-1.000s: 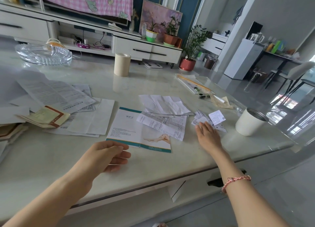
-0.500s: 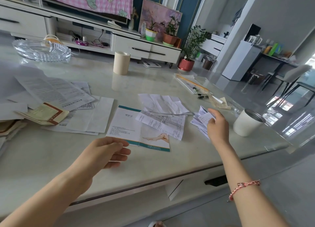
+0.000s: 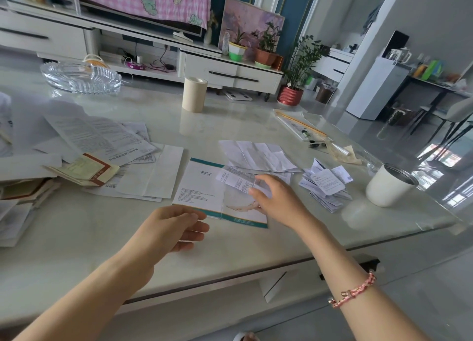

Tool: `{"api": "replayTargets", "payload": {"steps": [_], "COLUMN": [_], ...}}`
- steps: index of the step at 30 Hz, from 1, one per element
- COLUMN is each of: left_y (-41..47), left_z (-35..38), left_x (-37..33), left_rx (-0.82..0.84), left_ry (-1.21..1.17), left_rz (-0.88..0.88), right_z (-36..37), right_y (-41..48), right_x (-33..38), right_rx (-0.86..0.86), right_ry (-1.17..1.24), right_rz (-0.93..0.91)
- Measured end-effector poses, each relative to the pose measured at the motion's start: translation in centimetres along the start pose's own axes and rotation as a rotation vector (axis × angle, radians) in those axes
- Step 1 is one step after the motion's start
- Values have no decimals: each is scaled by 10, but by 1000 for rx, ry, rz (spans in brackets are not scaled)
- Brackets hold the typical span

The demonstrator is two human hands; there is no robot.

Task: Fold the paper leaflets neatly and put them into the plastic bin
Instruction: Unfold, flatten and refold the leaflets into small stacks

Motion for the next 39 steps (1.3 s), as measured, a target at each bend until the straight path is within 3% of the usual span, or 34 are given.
{"api": "replayTargets", "payload": {"steps": [6, 12, 17, 19, 22, 25, 27, 30, 34, 37, 39], "left_y": [3, 11, 19, 22, 23, 23, 22, 20, 17, 12, 6], "left_z": [0, -9, -11, -10, -9, -11, -9, -3, -1, -1, 2], "left_x": [-1, -3, -4, -6, -6, -3, -2, -1, 0, -2, -4], "left_rx": [12, -10, -3, 17, 0, -3, 31, 71, 26, 10, 25], "left_ry": [-14, -13, -34, -98, -249, -325, -366, -461, -479, -271, -124], "left_rz": [-5, 27, 27, -1, -34, -27, -30, -13, 29, 127, 203], "right_z": [2, 20, 16, 5, -7, -12, -13, -12, -9, -11, -15], "right_y": [30, 53, 54, 45, 15, -30, -53, -66, -71, -73, -74], "right_x": [4, 11, 20, 34, 62, 79, 82, 76, 64, 59, 57], "right_rx": [-35, 67, -55, -98, -85, 238, 483, 553, 329, 141, 144], "right_ry": [-115, -283, -310, -162, 323, 928, 1152, 1197, 990, 844, 789], "right_rz": [79, 217, 169, 101, 52, 86, 121, 178, 249, 252, 248]}}
Point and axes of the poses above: each hand's wrist, its own y-axis towards the middle knuckle, its own z-axis out of the palm, x = y × z, the point moved 2 cm from there along y, towards the middle knuckle, and after that the axes turned 14 degrees about z, right-handed, at the moved point
